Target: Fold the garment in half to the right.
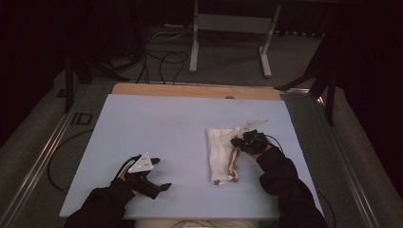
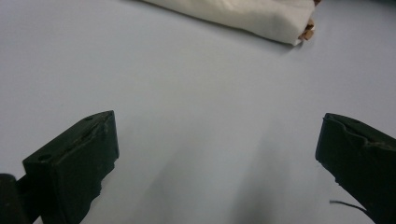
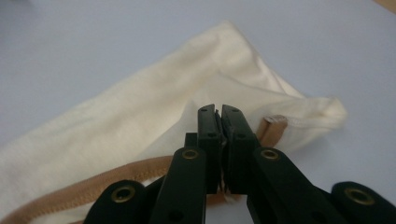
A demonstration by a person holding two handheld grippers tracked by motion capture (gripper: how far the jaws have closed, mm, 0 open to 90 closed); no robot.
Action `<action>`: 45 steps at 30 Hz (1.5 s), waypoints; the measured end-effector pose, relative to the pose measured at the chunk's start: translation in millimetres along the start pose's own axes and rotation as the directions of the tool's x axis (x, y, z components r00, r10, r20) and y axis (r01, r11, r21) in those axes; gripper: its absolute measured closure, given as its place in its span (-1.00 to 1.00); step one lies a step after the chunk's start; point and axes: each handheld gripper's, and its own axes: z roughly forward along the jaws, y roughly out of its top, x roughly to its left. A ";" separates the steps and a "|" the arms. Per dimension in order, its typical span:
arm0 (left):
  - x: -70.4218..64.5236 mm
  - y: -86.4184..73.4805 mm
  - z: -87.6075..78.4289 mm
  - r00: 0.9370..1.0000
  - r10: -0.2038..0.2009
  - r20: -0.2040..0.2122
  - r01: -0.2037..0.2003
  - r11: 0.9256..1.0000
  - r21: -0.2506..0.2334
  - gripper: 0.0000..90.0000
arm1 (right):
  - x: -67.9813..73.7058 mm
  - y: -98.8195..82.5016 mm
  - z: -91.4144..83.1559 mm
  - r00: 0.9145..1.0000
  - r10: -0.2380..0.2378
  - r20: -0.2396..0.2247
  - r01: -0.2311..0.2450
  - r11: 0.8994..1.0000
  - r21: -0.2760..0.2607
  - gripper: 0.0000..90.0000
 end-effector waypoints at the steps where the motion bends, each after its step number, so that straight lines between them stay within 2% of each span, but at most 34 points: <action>1: 0.4 -0.8 -1.3 1.000 -0.001 -0.003 0.001 1.000 0.001 -0.99 | -1.4 -3.0 -2.4 1.000 0.007 0.008 -0.007 1.000 -0.006 0.95; 8: 1.8 -4.8 -8.9 1.000 -0.015 -0.021 0.014 1.000 -0.008 -0.99 | -11.1 -22.6 -15.6 0.997 0.062 0.047 -0.061 0.998 -0.018 0.95; 12: 2.5 -6.7 -13.0 0.999 -0.024 -0.028 0.024 1.000 -0.020 -0.99 | -14.6 -30.9 -17.9 0.995 0.084 0.054 -0.083 0.996 -0.020 0.94; 15: 3.0 -8.8 -15.4 0.999 -0.025 -0.034 0.025 1.000 -0.018 -0.99 | -17.0 -36.4 -17.2 0.994 0.089 0.063 -0.089 0.996 -0.004 0.91; 19: 3.5 -11.1 -17.8 0.999 -0.034 -0.037 0.033 0.999 -0.022 -0.99 | -20.3 -44.7 -14.6 0.991 0.117 0.057 -0.118 0.993 0.008 0.79; 30: 3.3 -13.9 -23.1 0.998 -0.045 -0.048 0.043 0.998 -0.034 -0.99 | -23.7 -60.4 -6.3 0.986 0.158 0.051 -0.160 0.986 0.053 0.77; 33: 3.2 -15.0 -24.0 0.998 -0.045 -0.050 0.043 0.999 -0.033 -0.99 | -24.6 -61.1 -9.0 0.985 0.167 0.047 -0.170 0.984 0.049 0.67; 39: 3.6 -17.6 -26.2 0.997 -0.054 -0.056 0.052 0.998 -0.042 -0.99 | -23.8 -47.0 -20.2 0.985 0.167 0.032 -0.166 0.986 -0.019 0.04; 43: 3.5 -19.1 -27.8 0.997 -0.055 -0.056 0.052 0.997 -0.051 -0.99 | -25.4 -36.6 -20.1 0.986 0.165 0.005 -0.164 0.985 -0.048 -0.29; 45: 3.6 -20.1 -28.6 0.997 -0.056 -0.058 0.053 0.997 -0.054 -0.99 | -28.8 -31.9 -17.7 0.983 0.181 -0.020 -0.182 0.981 -0.063 -0.40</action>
